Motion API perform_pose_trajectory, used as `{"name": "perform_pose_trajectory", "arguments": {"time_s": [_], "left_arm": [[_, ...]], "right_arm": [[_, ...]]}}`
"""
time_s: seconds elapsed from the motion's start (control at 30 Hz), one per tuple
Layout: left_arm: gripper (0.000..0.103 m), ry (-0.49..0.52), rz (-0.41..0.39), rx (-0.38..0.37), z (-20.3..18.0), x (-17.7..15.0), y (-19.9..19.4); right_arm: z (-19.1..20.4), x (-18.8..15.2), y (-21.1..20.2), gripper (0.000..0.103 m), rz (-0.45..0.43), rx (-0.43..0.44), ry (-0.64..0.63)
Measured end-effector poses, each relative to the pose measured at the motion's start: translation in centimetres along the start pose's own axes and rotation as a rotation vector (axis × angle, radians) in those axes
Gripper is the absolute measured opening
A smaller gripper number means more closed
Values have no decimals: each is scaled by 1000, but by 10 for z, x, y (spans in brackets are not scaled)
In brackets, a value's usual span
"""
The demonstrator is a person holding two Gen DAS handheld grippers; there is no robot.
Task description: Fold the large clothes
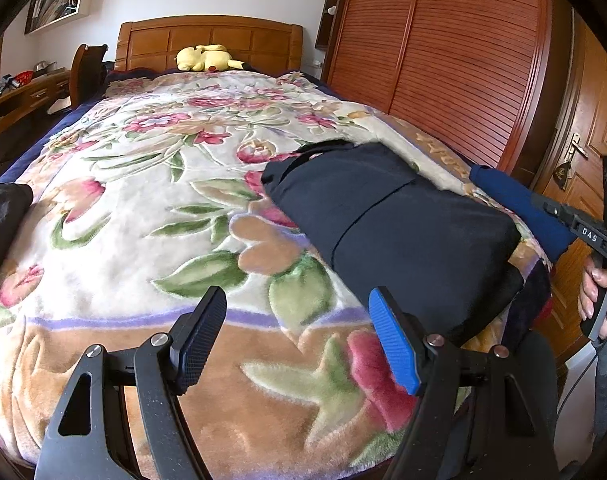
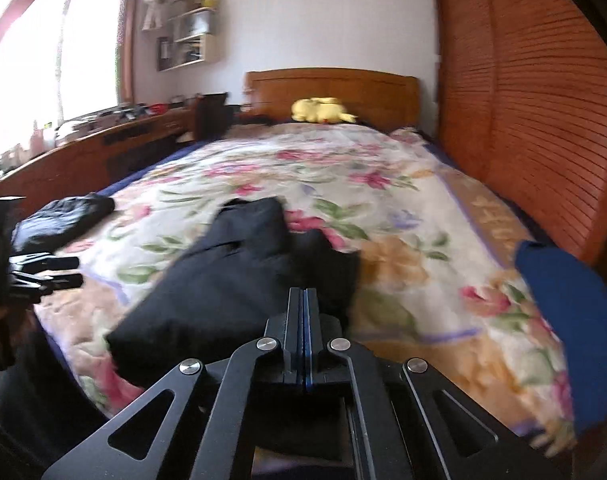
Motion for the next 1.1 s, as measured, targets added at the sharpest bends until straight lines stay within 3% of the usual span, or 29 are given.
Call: {"name": "perform_pose_trajectory", "arguments": {"time_s": [0.13,0.57,0.63,0.8,0.93,1.1], "left_arm": [[75,4,1,-2,-3,1,2],[75,7,-3,-3,-3,-4,-2],[75,5,0,-5,-2,-5,-1],[75,3,8,-7,0,-5,4],[75,21,5,-17,2,1,10],[75,43,-1,-31,5,16,18]], "right_arm": [[-23,-15,4,0,36,58,99],[28,21,18,0,33,69,-17],[39,27,32,14,55,79,-43],[67,39,64,37,116,84,-139],[66,36,89,45,202,48,-149],[39,23,93,52,265,-31,-77]]}}
Point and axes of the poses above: each gripper's, at about its wrist camera, not at the fingertips, and y roughly the way its jaws point, z to its left, x to its top, the point moved 2 cm from there along y, roughly the way its jaws point, and after that the axes turned 15 degrees about z, right-handed, at the moved point
